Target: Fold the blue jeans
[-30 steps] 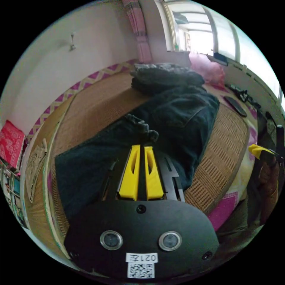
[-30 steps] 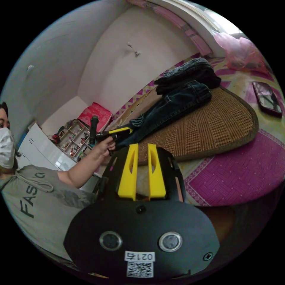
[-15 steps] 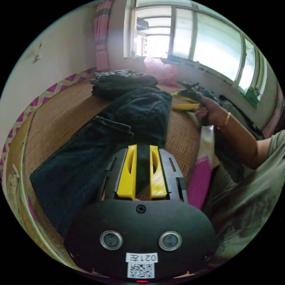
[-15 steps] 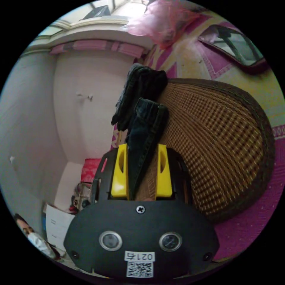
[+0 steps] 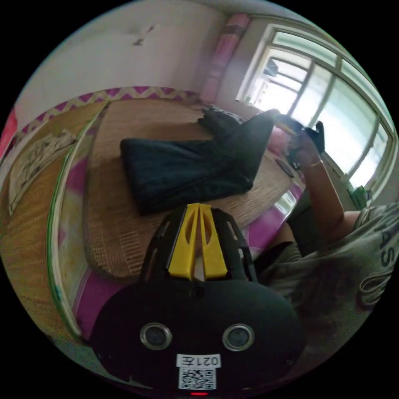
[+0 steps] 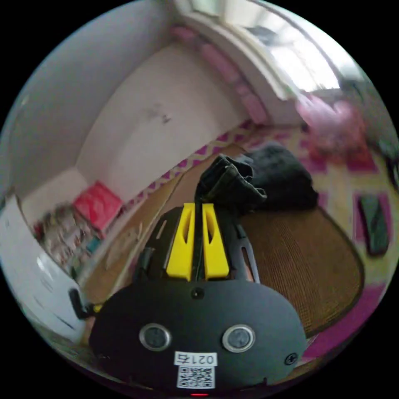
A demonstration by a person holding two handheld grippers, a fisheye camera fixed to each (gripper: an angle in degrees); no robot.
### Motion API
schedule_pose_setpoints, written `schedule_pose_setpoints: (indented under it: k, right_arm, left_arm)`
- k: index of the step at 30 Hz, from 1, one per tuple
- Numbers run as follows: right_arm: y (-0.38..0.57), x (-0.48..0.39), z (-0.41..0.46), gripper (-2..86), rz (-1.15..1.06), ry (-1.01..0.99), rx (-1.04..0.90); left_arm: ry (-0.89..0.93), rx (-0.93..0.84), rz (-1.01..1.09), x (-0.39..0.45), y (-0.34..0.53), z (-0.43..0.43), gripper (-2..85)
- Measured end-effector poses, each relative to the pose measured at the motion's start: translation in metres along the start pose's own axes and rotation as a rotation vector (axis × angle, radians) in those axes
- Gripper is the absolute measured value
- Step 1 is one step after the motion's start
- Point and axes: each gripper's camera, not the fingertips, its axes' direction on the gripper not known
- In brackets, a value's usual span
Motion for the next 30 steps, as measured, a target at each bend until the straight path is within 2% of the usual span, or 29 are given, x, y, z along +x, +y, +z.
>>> schedule_pose_setpoints:
  k: [1,2,4,8,10,11,17,21,24,30]
  right_arm:
    - [0.013,-0.067,0.015,1.8,-0.197,0.021,-0.020]
    - [0.024,-0.099,0.024,1.8,-0.289,0.030,-0.034]
    - [0.090,-0.216,0.069,1.8,-0.622,0.049,-0.097]
    - [0.227,-0.329,0.158,1.7,-0.985,0.053,-0.237]
    - [0.320,-0.356,0.229,1.4,-1.148,0.081,-0.438]
    - [0.338,-0.358,0.243,1.2,-1.166,0.088,-0.488]
    - [0.410,-0.379,0.244,-0.6,-1.215,0.154,-0.365]
    - [0.479,-0.379,0.254,-0.9,-1.449,0.249,-0.297]
    - [0.486,-0.378,0.252,-0.8,-1.434,0.235,-0.315]
    - [0.490,-0.361,0.263,0.5,-1.440,0.222,-0.335]
  left_arm:
    - [-0.017,-0.010,-0.061,-0.013,0.002,-0.005,-0.9]
    - [-0.026,-0.014,-0.080,-0.019,0.003,-0.007,-0.9]
    - [-0.060,-0.003,-0.134,-0.038,0.007,-0.018,-0.9]
    - [-0.070,0.015,-0.187,-0.062,0.011,-0.031,-1.0]
    - [-0.068,0.020,-0.179,-0.074,0.013,-0.041,-1.0]
    - [-0.070,0.021,-0.179,-0.076,0.013,-0.044,-1.0]
    - [-0.040,0.040,-0.200,-0.106,0.002,-0.064,-0.9]
    - [-0.079,0.127,-0.181,-0.114,-0.030,-0.074,-1.0]
    - [-0.104,0.162,-0.161,-0.119,-0.062,-0.081,-1.0]
    - [-0.010,0.211,-0.183,-0.144,-0.144,-0.079,-1.0]
